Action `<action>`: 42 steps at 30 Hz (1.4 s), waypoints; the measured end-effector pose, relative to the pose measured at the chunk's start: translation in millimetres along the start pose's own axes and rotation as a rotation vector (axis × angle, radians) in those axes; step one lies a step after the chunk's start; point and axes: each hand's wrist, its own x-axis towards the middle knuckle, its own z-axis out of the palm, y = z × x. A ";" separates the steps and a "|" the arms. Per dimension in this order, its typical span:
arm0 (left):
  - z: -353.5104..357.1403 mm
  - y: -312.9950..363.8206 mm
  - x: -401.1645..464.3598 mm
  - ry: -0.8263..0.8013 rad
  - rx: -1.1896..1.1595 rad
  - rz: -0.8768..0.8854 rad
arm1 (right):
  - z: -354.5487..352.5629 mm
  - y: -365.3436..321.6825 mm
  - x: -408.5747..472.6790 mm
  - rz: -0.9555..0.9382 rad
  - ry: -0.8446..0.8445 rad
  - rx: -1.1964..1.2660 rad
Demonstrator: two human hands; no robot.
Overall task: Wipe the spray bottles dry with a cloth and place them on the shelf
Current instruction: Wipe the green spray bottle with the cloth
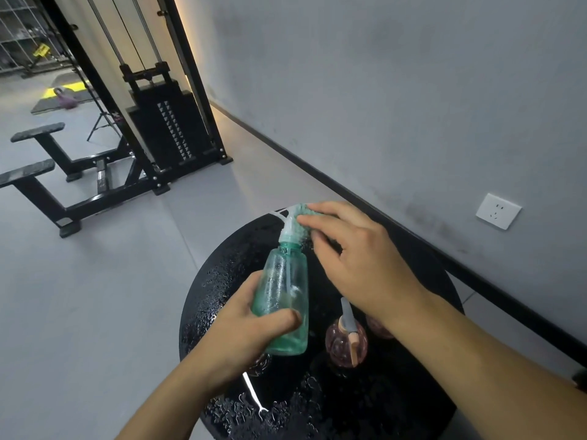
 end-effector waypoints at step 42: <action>-3.5 -5.6 2.3 0.027 -0.109 0.006 | 5.5 11.0 -7.2 0.077 -0.096 -0.078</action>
